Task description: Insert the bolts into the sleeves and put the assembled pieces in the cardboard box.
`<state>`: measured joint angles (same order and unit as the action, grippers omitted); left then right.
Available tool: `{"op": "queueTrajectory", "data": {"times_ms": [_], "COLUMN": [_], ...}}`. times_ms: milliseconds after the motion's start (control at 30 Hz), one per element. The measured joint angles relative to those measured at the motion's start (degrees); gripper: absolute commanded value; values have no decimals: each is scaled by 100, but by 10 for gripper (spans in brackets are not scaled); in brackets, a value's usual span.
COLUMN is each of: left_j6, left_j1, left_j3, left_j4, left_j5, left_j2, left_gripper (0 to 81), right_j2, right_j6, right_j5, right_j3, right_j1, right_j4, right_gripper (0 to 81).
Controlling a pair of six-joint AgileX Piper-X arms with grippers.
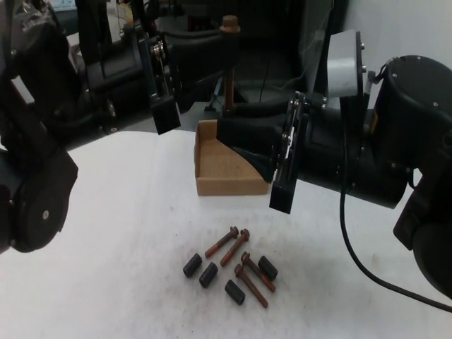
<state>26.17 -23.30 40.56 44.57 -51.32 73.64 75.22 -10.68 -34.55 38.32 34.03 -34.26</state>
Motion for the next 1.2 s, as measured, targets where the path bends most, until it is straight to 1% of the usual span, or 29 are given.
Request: {"op": "queueTrajectory", "data": {"times_ms": [267,300,367,400,467,567,600,667,967,1067,1200], "left_j6": [-138,-346,-562,-625,-715,-736,-736,-693,-433,-438,-438], "left_j1": [0,0,0,0,0,0,0,-12,8,75,303], "left_j3": [0,0,0,0,0,0,0,0,0,0,0], "left_j4": [-119,-307,-547,-632,-719,-724,-735,-732,-580,-575,-575], "left_j5": [-23,-125,-218,-256,-286,-329,-374,-391,-358,-311,-237], "left_j2": [0,0,0,0,0,0,0,0,0,0,0], "left_gripper": [0,4,45,89,202,424,480,533,533,533,533], "right_j2": [0,0,0,0,0,0,0,0,23,23,23], "right_j6": [0,0,0,0,-15,-14,-14,-14,13,12,12], "right_j5": [0,0,0,0,0,-13,-12,-12,-58,-73,-121], "right_j3": [0,0,47,77,195,268,300,341,397,415,413], "right_j1": [0,0,0,0,-10,-36,-53,-91,-187,-186,-186], "right_j4": [0,0,0,0,50,141,220,338,524,524,524], "right_gripper": [8,8,8,8,8,8,8,8,8,8,8]}}
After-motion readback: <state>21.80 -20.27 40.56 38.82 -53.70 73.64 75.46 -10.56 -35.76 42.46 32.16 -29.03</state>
